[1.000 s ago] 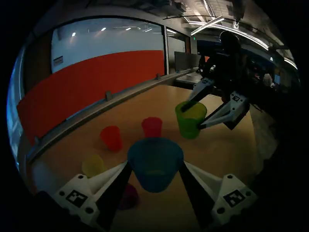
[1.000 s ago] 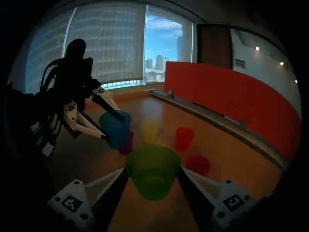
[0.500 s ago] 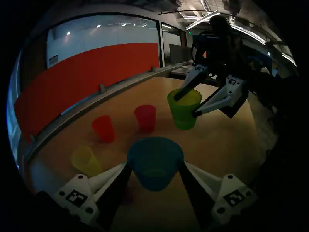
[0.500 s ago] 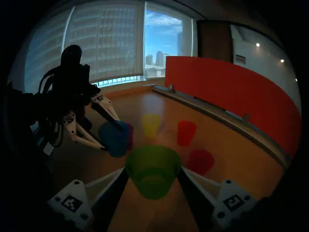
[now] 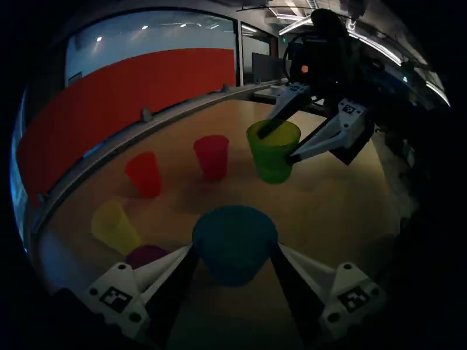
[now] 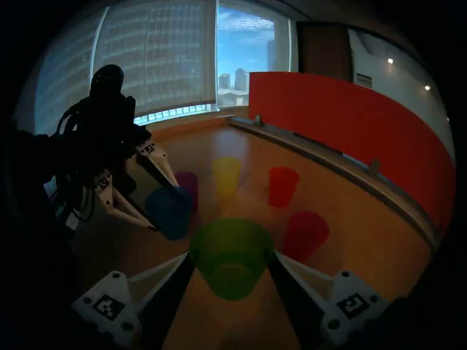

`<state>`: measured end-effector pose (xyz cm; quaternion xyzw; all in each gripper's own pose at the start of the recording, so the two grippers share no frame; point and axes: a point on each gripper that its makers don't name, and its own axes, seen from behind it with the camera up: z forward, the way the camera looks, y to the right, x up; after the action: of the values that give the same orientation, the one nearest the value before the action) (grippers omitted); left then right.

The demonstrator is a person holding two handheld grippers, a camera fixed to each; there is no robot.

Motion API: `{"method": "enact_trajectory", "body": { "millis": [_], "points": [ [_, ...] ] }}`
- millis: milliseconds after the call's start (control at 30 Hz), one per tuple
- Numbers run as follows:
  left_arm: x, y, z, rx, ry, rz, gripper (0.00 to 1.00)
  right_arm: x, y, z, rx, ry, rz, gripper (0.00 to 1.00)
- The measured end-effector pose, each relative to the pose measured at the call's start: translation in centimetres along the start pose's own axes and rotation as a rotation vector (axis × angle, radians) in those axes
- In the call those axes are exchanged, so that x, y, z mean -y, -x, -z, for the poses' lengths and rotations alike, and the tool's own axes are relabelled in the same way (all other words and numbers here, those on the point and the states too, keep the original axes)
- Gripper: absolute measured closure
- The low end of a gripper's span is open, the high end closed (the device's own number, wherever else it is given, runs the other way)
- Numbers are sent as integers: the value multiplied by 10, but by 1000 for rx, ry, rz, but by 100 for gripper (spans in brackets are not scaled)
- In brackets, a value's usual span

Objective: Pour water

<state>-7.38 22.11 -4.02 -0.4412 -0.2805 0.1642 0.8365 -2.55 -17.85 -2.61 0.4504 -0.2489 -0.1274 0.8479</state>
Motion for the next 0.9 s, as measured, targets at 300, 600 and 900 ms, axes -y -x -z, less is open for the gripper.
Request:
{"method": "enact_trajectory", "body": {
  "millis": [300,600,900],
  "points": [
    [-3,10,-8,16,16,-2,14,0,5,-5,11,-4,-5,10],
    [-6,21,-13,32,28,3,14,1,9,-8,17,-5,-4,10],
    [-5,28,-14,42,19,-10,15,2,12,-10,23,-5,-4,10]
  ]
}}
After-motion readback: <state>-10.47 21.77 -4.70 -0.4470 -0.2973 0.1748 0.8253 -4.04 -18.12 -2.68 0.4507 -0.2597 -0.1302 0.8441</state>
